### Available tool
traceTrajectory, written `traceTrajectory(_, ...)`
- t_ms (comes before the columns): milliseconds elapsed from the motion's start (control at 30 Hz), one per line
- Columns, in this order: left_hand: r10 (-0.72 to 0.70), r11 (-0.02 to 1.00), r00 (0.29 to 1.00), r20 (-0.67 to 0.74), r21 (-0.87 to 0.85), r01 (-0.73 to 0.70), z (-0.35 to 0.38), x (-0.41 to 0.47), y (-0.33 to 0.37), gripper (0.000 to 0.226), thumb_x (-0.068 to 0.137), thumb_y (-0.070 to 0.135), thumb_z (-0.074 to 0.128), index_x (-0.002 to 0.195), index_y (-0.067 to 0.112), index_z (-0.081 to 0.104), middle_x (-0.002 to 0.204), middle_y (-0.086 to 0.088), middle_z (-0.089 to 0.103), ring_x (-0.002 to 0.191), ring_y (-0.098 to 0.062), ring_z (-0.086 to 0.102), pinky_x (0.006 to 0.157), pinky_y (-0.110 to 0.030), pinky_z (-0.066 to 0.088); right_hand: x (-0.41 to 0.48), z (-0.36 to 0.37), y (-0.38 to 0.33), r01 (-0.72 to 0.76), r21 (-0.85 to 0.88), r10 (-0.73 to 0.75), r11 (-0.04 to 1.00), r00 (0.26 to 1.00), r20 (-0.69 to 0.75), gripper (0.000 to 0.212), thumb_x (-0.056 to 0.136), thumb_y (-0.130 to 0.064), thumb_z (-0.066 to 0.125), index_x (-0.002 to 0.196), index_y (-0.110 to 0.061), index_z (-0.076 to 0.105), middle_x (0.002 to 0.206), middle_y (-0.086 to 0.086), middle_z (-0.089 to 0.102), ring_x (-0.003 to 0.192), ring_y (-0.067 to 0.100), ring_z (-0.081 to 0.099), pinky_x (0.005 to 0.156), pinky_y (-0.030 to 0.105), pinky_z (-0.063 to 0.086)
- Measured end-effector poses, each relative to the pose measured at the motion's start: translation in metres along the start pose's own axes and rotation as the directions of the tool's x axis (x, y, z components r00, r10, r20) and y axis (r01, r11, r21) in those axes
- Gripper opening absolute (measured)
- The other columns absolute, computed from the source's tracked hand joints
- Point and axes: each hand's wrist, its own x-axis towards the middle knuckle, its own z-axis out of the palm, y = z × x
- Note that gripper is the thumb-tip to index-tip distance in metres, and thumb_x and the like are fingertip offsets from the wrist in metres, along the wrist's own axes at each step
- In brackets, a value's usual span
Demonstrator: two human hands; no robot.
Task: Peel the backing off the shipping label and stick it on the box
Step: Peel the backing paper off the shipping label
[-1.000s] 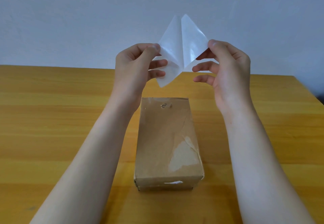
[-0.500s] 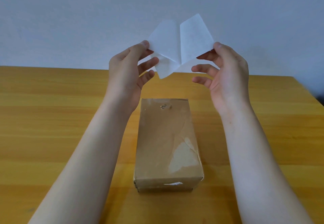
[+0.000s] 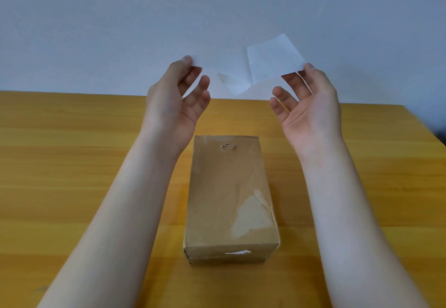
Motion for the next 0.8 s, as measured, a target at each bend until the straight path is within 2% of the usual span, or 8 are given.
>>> traceTrajectory(167,0.004,0.998,0.998,-0.058,-0.063,-0.007,-0.003,0.005,-0.003,0.009,0.097,0.016,0.071,0.101,0.008,0.069,0.087,-0.003,0.07,0.073,-0.021,0.076,0.058,-0.025,0.057,0.001,0.0,0.002,-0.029,0.044,0.029,0.999,1.0,-0.005,0.014,0.106,-0.024,0.06,0.098,-0.015,0.068,0.085,0.001,0.078,0.062,0.021,0.069,0.057,0.029,0.058)
traceTrajectory(367,0.023,0.991,0.994,-0.105,-0.132,-0.036,-0.005,0.007,0.0,0.01,0.096,0.014,0.072,0.089,0.008,0.067,0.085,-0.003,0.067,0.072,-0.022,0.075,0.06,-0.026,0.058,0.004,-0.003,0.002,-0.031,0.114,0.036,0.993,0.999,-0.038,0.012,0.105,-0.023,0.06,0.1,-0.013,0.066,0.087,0.003,0.078,0.064,0.02,0.07,0.058,0.029,0.059)
traceTrajectory(800,0.039,0.982,0.981,-0.191,-0.173,-0.073,-0.011,0.012,0.0,0.007,0.096,0.015,0.069,0.094,0.008,0.067,0.082,-0.001,0.065,0.071,-0.02,0.07,0.058,-0.025,0.056,0.008,-0.007,0.002,-0.012,0.206,0.032,0.978,0.995,-0.093,0.013,0.106,-0.023,0.059,0.099,-0.013,0.063,0.085,0.002,0.079,0.059,0.019,0.068,0.056,0.027,0.058)
